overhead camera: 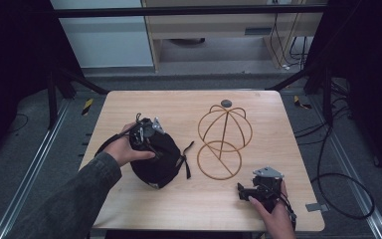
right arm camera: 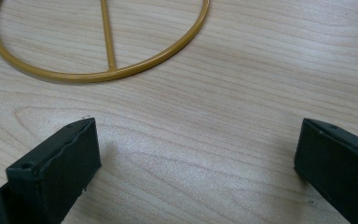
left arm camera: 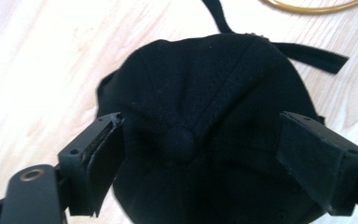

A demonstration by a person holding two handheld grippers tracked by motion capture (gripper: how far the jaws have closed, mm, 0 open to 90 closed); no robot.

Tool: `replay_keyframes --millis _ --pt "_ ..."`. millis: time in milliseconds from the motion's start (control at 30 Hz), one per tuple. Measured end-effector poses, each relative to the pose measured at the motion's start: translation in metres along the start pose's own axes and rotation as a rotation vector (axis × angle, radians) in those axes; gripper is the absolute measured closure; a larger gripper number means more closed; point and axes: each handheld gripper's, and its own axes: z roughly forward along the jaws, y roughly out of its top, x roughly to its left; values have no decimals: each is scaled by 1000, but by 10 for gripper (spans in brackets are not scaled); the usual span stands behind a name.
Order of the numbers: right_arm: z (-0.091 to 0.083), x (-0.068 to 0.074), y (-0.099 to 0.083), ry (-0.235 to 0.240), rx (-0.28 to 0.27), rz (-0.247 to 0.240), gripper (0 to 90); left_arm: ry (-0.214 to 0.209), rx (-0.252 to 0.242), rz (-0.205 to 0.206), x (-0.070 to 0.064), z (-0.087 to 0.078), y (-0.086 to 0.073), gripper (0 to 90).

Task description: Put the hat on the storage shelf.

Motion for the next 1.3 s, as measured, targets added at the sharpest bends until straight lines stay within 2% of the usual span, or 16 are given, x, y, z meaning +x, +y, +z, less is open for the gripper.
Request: replay_keyframes --millis 167,333,567,633,767,933,967,1067,1133,1300 --pt "0 0 0 0 -1 0 4 0 21 -13 4 6 -4 190" --pt "0 0 0 0 0 0 4 -11 9 -28 7 10 -7 274" --pt "0 0 0 0 0 1 4 -29 30 -16 6 12 -6 507" --pt "0 0 0 0 0 0 4 -44 37 -31 6 12 -5 558" --pt "0 0 0 0 0 1 4 -47 44 -26 6 13 -5 644" --pt "0 0 0 0 0 -1 4 -47 25 -29 7 10 -7 696" --pt "0 0 0 0 0 0 4 -36 10 -29 8 5 -8 704" --pt "0 0 0 0 0 1 4 -47 -24 -31 9 -3 -11 719" --pt "0 0 0 0 0 0 4 -49 -27 -29 9 -5 -12 720" --pt "0 0 0 0 0 0 4 -36 -55 -32 10 -23 -14 720"
